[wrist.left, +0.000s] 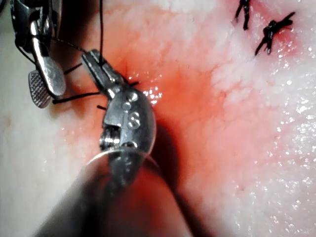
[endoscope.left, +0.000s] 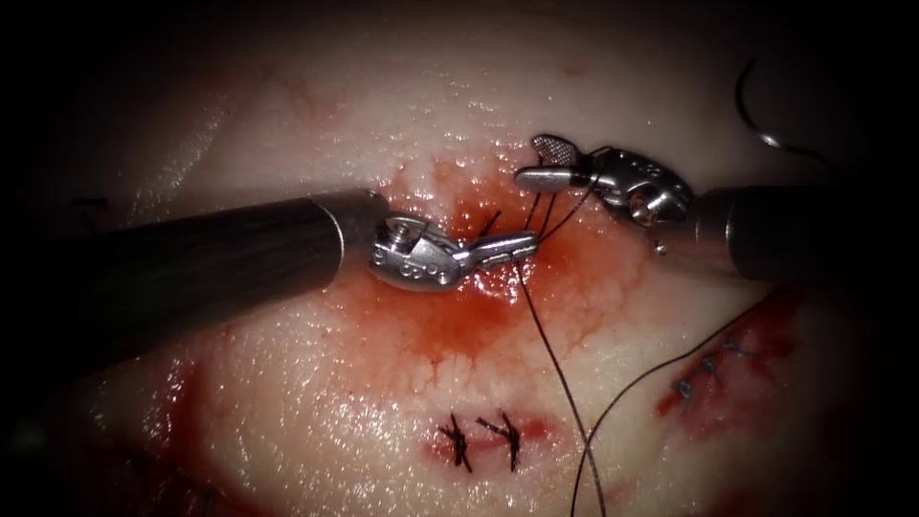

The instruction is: Wound Closure

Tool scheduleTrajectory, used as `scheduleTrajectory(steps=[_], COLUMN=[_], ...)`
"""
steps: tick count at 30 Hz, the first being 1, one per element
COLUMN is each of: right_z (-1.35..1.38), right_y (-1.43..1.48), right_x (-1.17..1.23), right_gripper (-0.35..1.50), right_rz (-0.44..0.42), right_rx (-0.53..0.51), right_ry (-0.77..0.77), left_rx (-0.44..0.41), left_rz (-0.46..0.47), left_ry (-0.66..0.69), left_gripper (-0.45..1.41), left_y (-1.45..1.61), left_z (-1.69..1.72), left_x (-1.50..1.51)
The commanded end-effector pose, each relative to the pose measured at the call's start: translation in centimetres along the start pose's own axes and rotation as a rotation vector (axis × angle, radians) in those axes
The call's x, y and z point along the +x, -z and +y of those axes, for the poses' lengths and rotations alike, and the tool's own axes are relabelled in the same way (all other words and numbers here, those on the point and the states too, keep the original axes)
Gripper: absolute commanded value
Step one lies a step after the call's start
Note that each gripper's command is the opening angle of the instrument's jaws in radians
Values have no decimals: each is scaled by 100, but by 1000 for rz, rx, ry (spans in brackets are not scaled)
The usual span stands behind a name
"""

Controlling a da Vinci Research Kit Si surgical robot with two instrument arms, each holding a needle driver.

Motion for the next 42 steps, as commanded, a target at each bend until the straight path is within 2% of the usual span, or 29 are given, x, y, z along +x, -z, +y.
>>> scheduleTrajectory(steps=[1,8,15,16,18,19,21,22,26,34,35,36,38,40,42], right_z=[11,26,24,23,21,18,14,13,8,-10,-14,-23,-33,-48,-56], right_y=[-7,-20,-32,-32,-30,-28,-27,-26,-21,-5,-2,5,12,20,24], right_x=[-8,-23,-30,-31,-34,-36,-39,-41,-45,-30,-27,-22,-19,-24,-30], right_gripper=[118,133,130,125,95,44,-18,-35,-35,-35,-35,-35,-35,-35,-35], right_rz=[-1,-28,-52,-54,-61,-87,-115,-129,-142,-18,-3,54,100,135,142], right_rx=[-15,2,19,25,27,20,12,8,-20,23,33,68,103,192,214], right_ry=[6,7,-13,-18,-39,-53,-59,-62,-64,-51,-27,81,189,298,331], left_rx=[-8,-18,-26,-26,-27,-27,-28,-27,-27,-4,1,3,3,13,19], left_rz=[-7,-18,-21,-21,-21,-20,-19,-21,-32,-109,-126,-155,-176,-210,-229], left_ry=[-1,10,11,11,11,11,11,12,17,69,75,90,103,122,132], left_gripper=[-45,-45,-45,-45,-45,-45,-45,-45,-45,-45,-45,-45,-45,-45,-45], left_y=[-9,-16,-15,-15,-13,-13,-12,-11,-5,16,18,24,28,31,31], left_z=[1,3,6,6,7,7,6,6,1,-35,-41,-54,-65,-83,-94], left_x=[-10,-25,-30,-29,-29,-29,-29,-29,-29,-34,-35,-38,-42,-52,-60])
